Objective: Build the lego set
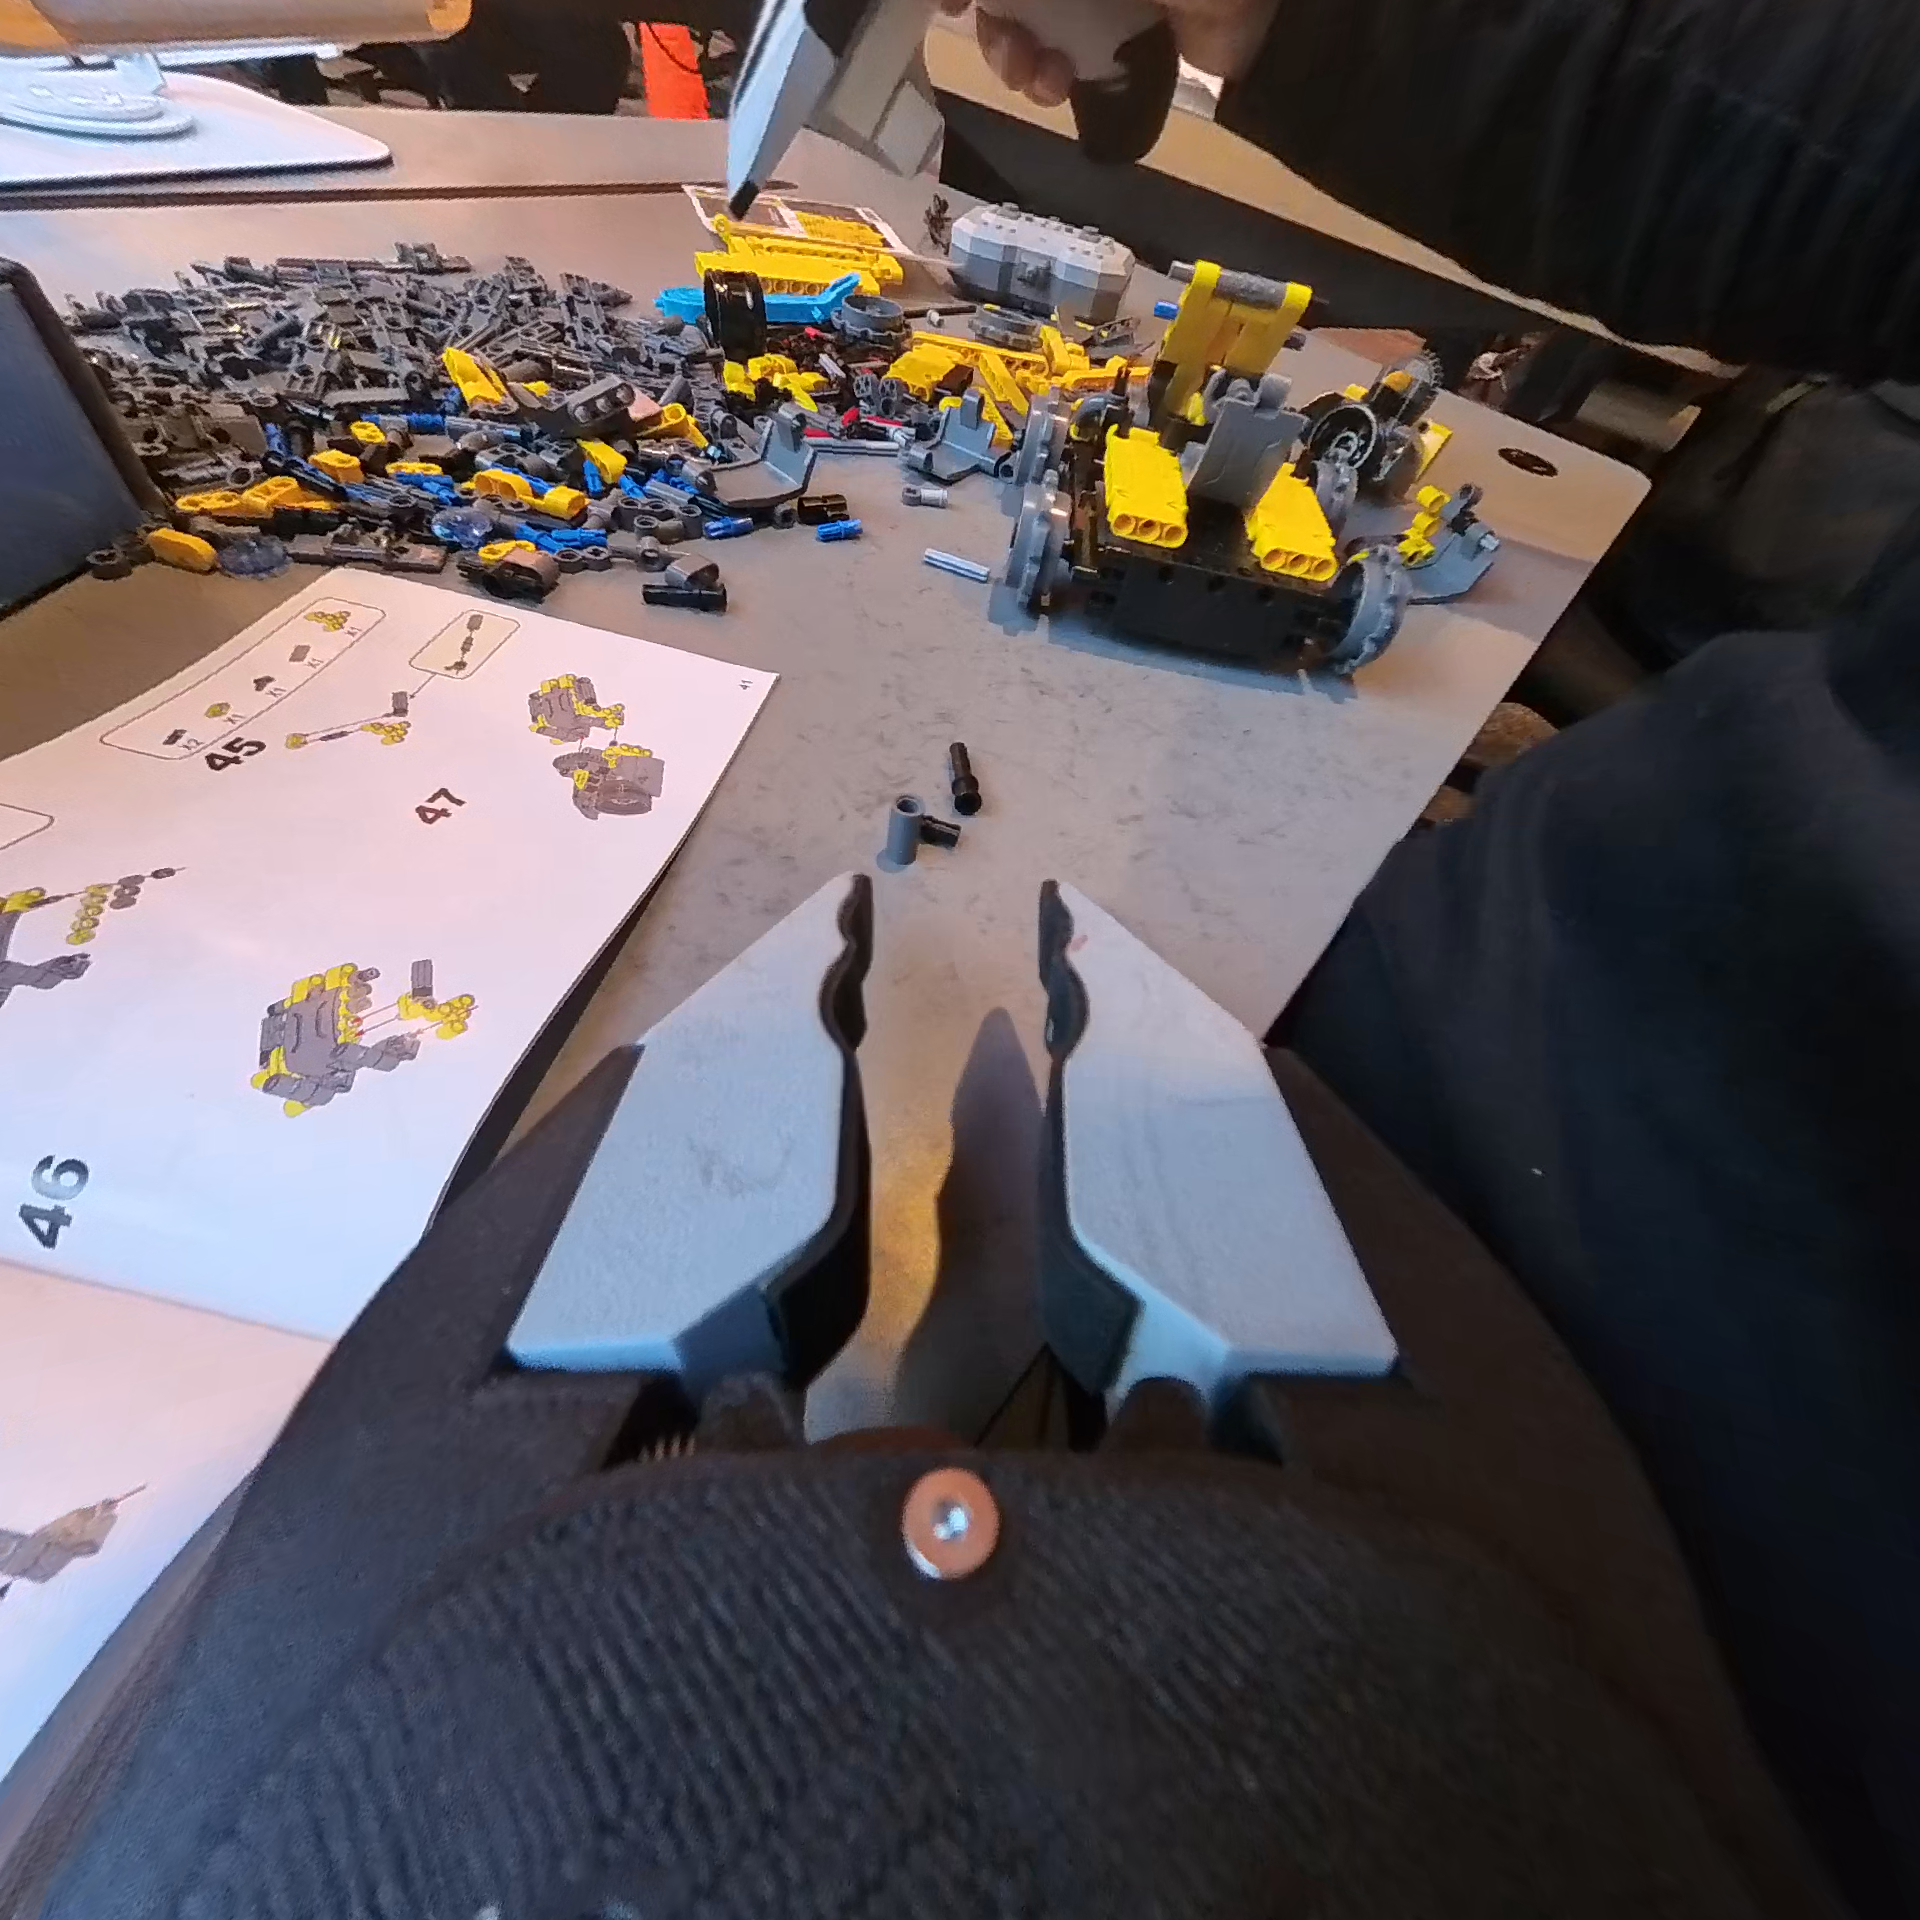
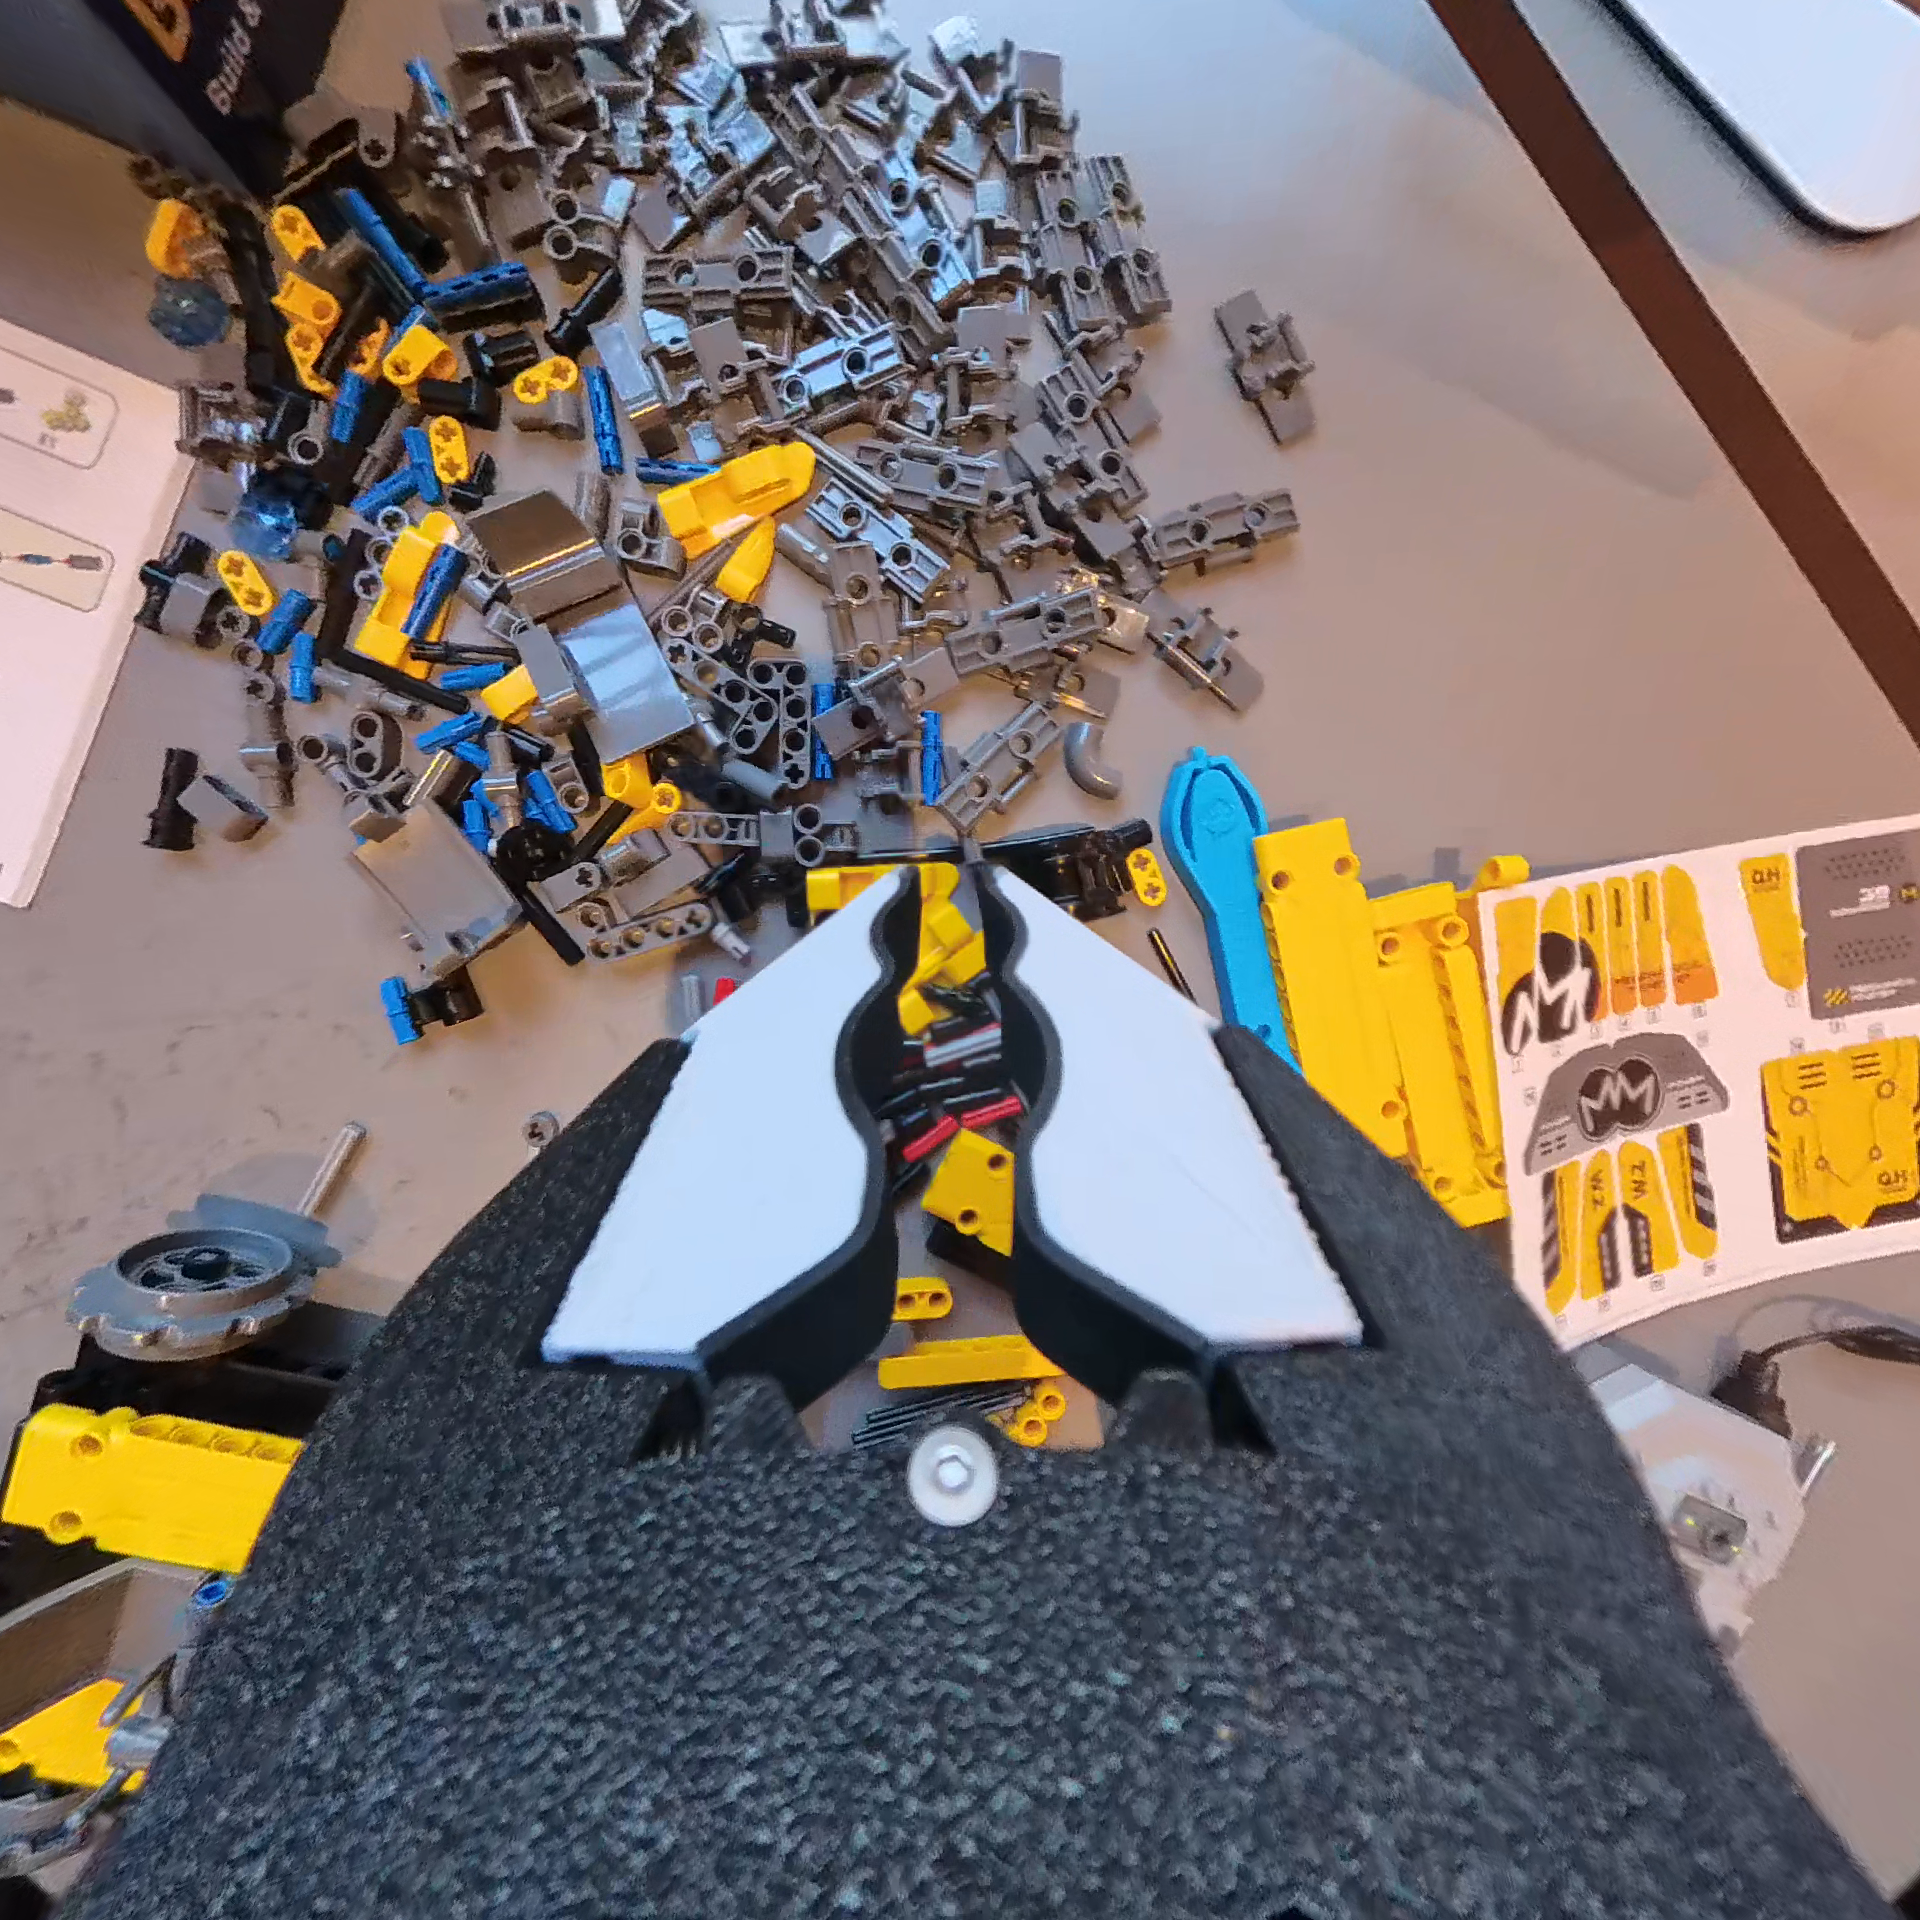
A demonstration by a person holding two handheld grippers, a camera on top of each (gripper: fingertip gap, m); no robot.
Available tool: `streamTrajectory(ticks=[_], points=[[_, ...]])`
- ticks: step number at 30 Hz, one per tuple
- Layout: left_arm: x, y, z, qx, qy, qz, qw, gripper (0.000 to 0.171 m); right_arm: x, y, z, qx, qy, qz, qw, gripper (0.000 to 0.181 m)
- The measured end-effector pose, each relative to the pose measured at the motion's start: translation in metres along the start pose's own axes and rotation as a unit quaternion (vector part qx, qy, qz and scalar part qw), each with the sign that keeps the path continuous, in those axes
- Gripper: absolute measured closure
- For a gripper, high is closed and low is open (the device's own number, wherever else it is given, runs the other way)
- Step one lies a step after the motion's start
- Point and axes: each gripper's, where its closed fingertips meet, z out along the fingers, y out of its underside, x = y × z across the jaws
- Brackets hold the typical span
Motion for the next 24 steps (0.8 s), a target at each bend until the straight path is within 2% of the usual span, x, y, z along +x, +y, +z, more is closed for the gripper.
streamTrajectory(ticks=[7, 13, 21, 23, 24], points=[[0.000, -0.001, 0.000, 0.004, 0.002, -0.004, 1.000, 0.143, 0.010, 0.000, -0.011, 0.010, 0.000, 0.015, 1.000, 0.171], [0.001, -0.003, 0.000, 0.007, 0.015, -0.017, 1.000, 0.145, -0.006, 0.023, -0.020, -0.028, -0.060, 0.000, 0.998, 0.162], [0.001, -0.002, -0.001, 0.007, 0.007, -0.004, 1.000, 0.143, -0.032, 0.013, -0.020, -0.022, -0.097, -0.035, 0.994, 0.167], [0.002, -0.001, 0.000, 0.006, 0.006, -0.003, 1.000, 0.143, -0.037, 0.009, -0.016, -0.019, -0.094, -0.045, 0.994, 0.160], [0.002, -0.001, 0.000, 0.006, 0.006, -0.002, 1.000, 0.143, -0.040, 0.007, -0.013, -0.019, -0.095, -0.049, 0.994, 0.150]])
